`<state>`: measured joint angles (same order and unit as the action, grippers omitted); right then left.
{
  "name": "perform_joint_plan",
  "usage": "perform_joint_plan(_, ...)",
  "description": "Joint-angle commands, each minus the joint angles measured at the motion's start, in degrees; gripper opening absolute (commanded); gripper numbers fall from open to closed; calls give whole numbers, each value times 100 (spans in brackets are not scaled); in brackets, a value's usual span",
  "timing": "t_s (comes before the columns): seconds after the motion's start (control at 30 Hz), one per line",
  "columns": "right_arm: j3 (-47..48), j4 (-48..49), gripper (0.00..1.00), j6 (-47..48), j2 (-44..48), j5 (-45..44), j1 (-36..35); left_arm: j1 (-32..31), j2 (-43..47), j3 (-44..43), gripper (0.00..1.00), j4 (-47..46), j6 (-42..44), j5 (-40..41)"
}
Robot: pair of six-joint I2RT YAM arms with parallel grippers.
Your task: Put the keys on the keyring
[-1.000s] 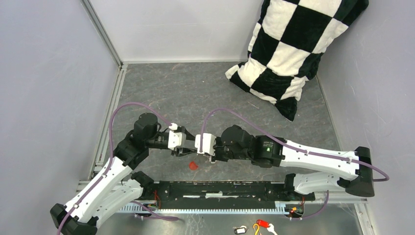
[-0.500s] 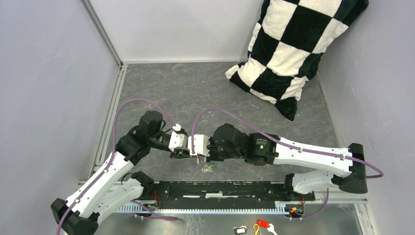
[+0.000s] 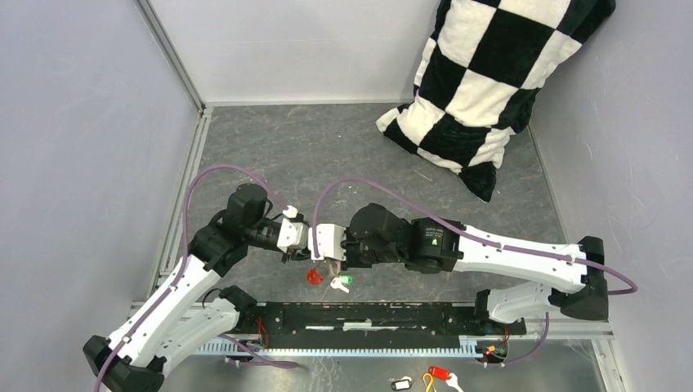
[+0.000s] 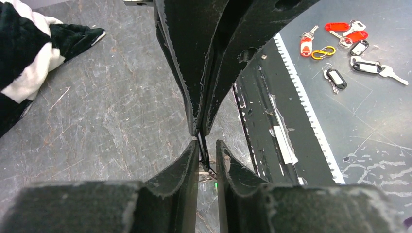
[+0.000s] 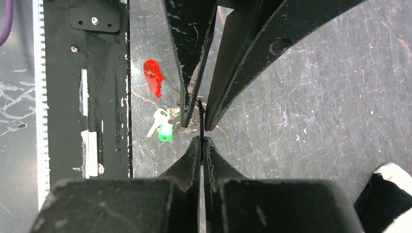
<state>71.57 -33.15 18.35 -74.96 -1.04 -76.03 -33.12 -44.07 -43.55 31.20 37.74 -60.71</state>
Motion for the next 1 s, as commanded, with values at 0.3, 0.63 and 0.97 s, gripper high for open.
perform_joint_plan(0.3, 639, 263, 0, -55, -281, 42, -103, -54, -50, -156, 2, 158, 241, 151)
perform_joint_plan(0.63, 57, 890, 23, -259, 270, -114, -92, -64, -21, -200, 2, 47, 143, 80)
perform_joint_plan(0.97, -2053, 2876, 50, -705, 1859, 84, 237, -61, 165, -149, 2, -1184, -1427, -327)
